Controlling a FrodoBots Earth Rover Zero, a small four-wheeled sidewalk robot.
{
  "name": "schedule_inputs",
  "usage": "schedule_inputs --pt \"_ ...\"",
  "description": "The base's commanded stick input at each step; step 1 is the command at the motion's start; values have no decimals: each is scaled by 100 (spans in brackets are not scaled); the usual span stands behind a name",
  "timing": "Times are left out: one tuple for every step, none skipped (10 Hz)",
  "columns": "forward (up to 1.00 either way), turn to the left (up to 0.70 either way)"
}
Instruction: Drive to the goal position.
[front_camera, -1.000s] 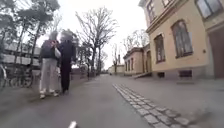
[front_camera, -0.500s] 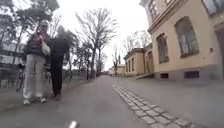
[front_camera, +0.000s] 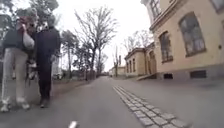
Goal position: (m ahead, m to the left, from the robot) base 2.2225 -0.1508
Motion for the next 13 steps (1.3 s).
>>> schedule_inputs --pt "100 1" --pt "100 1" --pt "100 1" --pt "100 1" --pt "100 1" --pt "100 1" --pt "100 1" --pt "100 1" --pt "100 1" --pt "100 1" --pt "100 1" --pt "100 1" --pt "100 3"
